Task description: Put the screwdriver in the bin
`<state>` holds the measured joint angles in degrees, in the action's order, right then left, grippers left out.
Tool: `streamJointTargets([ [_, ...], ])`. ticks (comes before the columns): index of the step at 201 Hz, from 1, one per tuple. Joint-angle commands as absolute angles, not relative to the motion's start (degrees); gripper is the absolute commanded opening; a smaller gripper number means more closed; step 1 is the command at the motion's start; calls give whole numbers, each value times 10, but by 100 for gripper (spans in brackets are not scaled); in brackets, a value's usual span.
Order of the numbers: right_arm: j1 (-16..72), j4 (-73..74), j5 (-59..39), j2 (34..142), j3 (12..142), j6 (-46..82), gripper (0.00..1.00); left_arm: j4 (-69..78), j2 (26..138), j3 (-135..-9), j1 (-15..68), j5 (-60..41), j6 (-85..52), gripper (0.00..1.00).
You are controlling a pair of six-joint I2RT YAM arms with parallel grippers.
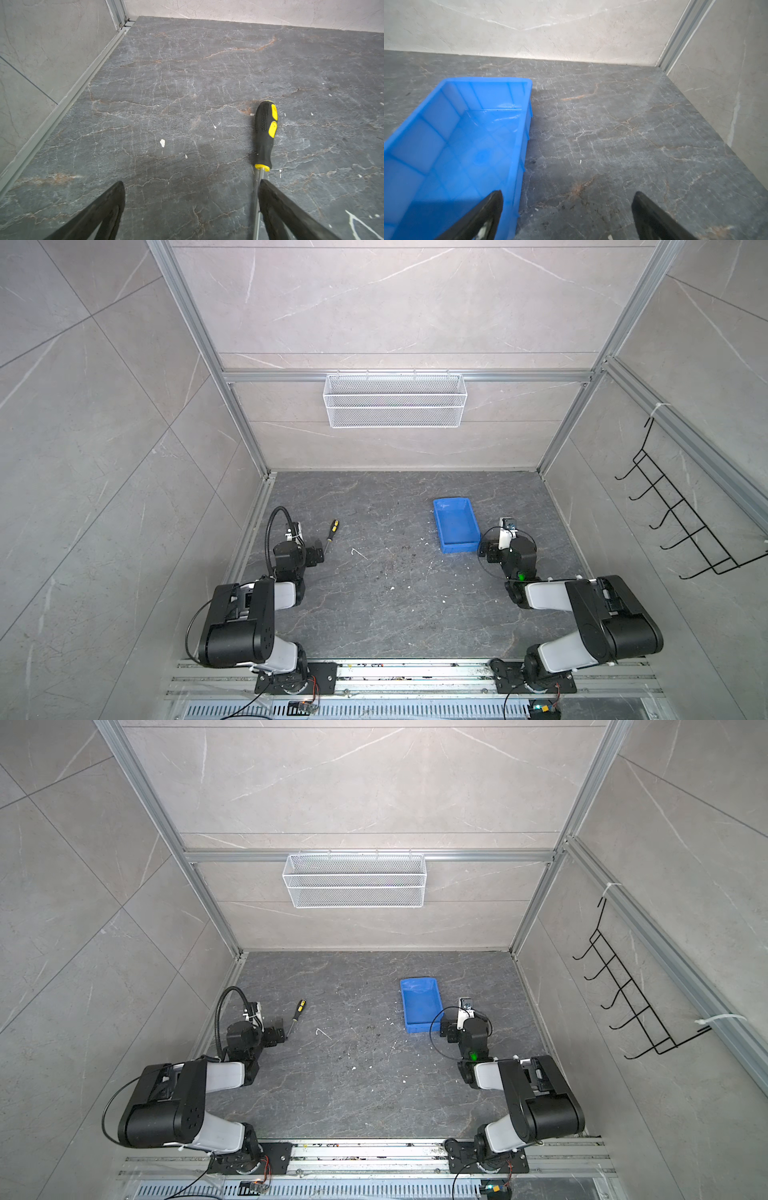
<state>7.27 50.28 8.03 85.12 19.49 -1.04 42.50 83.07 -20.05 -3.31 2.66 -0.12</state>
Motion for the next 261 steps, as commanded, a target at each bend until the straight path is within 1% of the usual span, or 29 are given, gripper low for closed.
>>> streamJointTargets([
  [1,73,476,68,807,194,-9,99,404,775,-214,-23,33,6,100],
  [46,75,370,52,709,207,-9,99,304,697,-237,39,101,37,100],
  [63,75,319,38,669,217,12,99,265,673,-252,63,109,33,100],
  [112,95,230,-14,580,233,14,99,107,637,-329,118,98,9,100],
  [141,140,160,-26,547,261,-19,99,13,639,-381,122,70,-6,100],
  [188,258,110,-30,570,319,-62,99,-77,662,-429,122,74,-35,100],
  [220,321,100,-62,612,364,-95,99,-127,694,-458,120,74,-43,100],
  [261,390,74,-85,668,421,-139,99,-177,771,-524,89,21,-39,100],
])
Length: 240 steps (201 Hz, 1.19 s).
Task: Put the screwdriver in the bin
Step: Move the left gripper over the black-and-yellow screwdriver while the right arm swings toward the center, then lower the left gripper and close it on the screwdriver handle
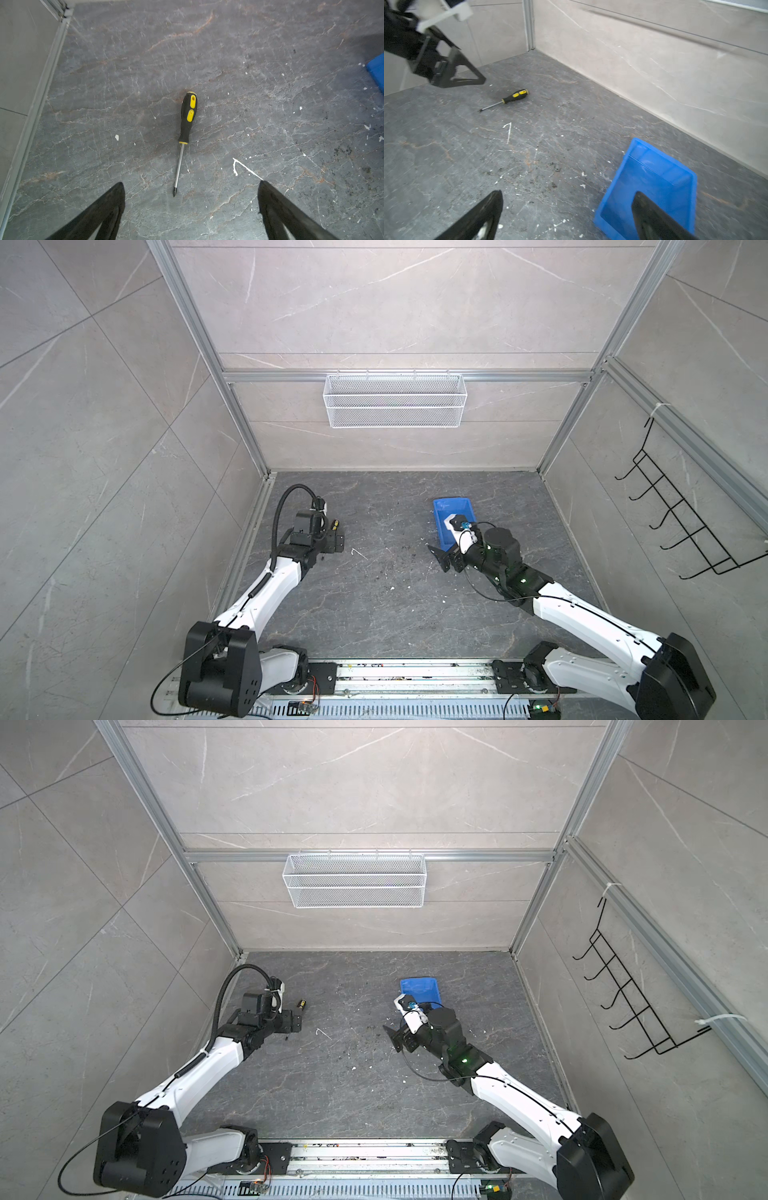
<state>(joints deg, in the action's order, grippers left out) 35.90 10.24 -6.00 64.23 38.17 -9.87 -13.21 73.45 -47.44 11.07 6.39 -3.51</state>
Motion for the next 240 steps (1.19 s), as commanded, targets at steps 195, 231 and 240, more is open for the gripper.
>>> streamJointTargets([
  [195,508,34,-67,761,509,-193,99,-500,1194,-941,69,5,58,88],
  [231,511,34,-63,755,503,-188,99,-504,1224,-962,69,16,55,74],
  [240,512,36,-63,753,502,-185,99,-504,1229,-964,69,19,54,72],
])
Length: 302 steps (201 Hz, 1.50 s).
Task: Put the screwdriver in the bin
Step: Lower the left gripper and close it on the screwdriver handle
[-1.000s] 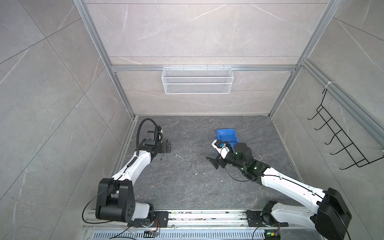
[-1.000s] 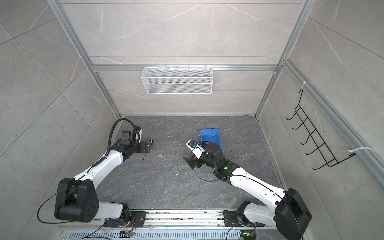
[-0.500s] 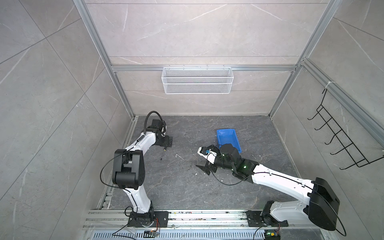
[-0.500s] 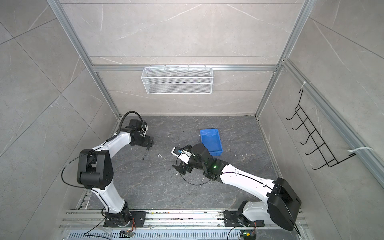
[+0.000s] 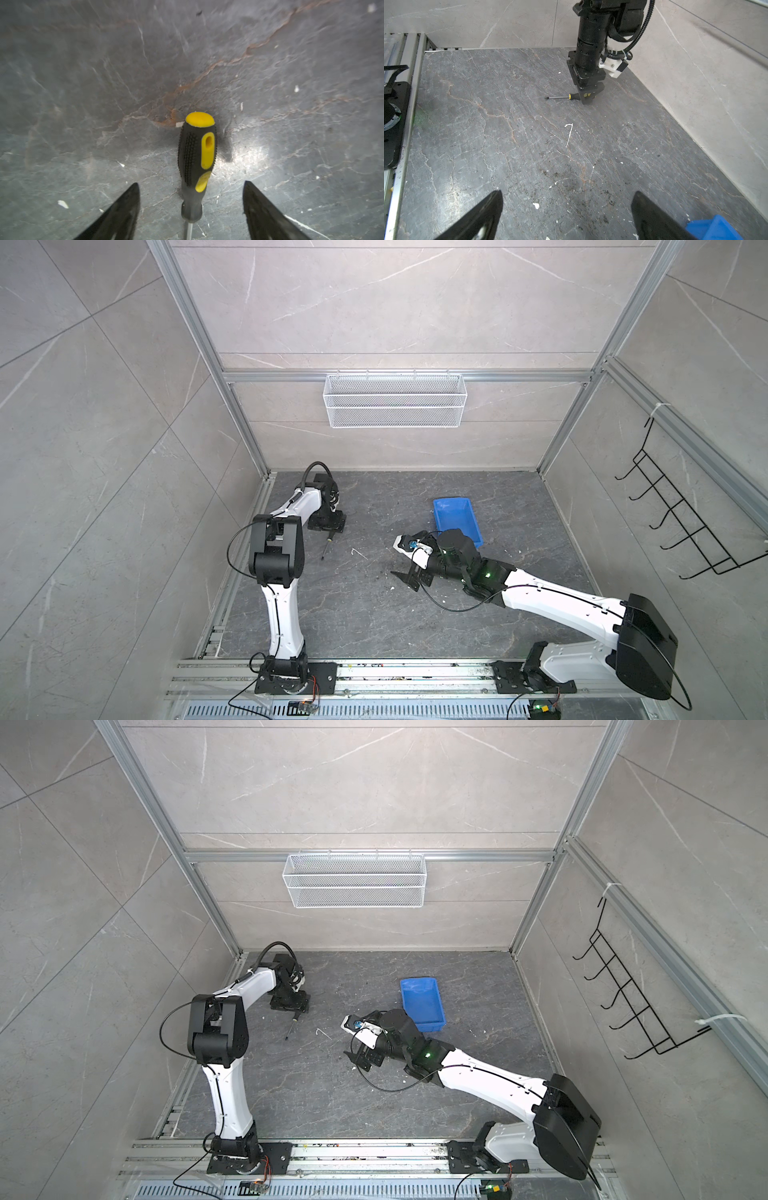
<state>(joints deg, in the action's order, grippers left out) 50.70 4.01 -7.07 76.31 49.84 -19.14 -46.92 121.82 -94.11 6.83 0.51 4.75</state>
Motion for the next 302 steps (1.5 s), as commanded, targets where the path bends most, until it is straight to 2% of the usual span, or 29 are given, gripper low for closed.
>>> streamJointTargets([
  [1,512,36,-63,753,501,-185,99,-504,1230,-964,69,20,54,71],
  [53,517,43,-63,754,493,-180,99,-505,1261,-992,69,21,52,60],
  [103,520,45,-56,753,489,-179,99,-505,1277,-1001,73,21,51,41],
  [141,520,47,-57,756,489,-179,99,-502,1281,-994,74,20,47,15],
  [174,521,48,-58,757,490,-178,99,-491,1271,-983,74,23,47,1],
  [227,521,58,-52,756,489,-175,99,-482,1251,-974,78,28,45,0],
  [302,521,88,-53,730,472,-154,99,-441,1139,-925,90,29,29,0],
])
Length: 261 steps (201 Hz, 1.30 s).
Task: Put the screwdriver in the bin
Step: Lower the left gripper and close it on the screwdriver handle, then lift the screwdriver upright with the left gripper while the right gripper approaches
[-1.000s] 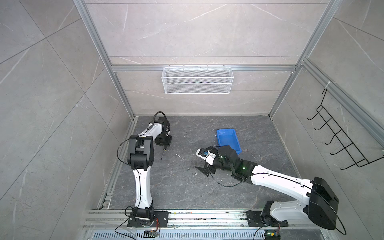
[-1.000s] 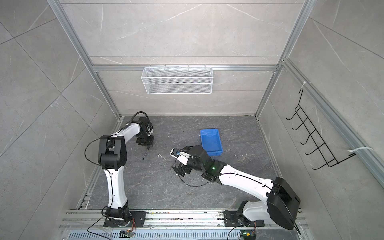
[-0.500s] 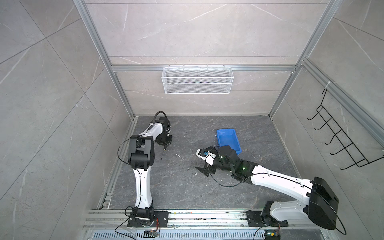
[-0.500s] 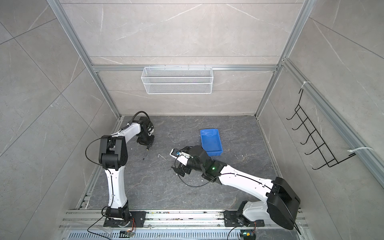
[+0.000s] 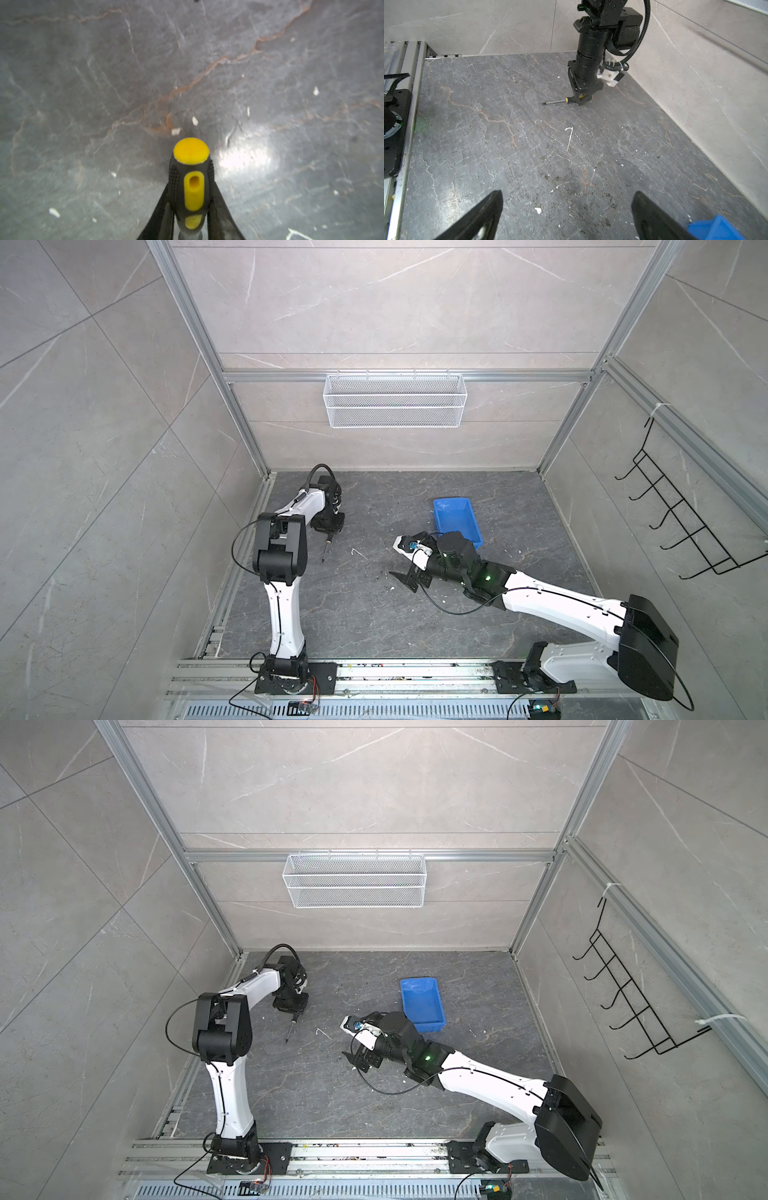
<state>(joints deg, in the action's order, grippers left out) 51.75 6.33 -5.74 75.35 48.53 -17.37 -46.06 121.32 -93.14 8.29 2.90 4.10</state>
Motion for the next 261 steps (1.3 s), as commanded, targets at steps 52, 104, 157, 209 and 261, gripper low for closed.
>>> streamJointTargets([
  [52,520,140,-49,700,450,-127,99,-374,1028,-870,103,-27,-3,0],
  [104,517,211,-34,670,424,-75,99,-260,919,-797,113,-154,-61,0],
  [157,489,265,-49,652,404,27,99,-49,847,-698,122,-336,-177,0],
  [209,444,292,-83,654,399,136,99,209,819,-602,166,-399,-361,0],
  [261,374,315,-155,679,403,276,94,309,829,-583,237,-406,-426,0],
])
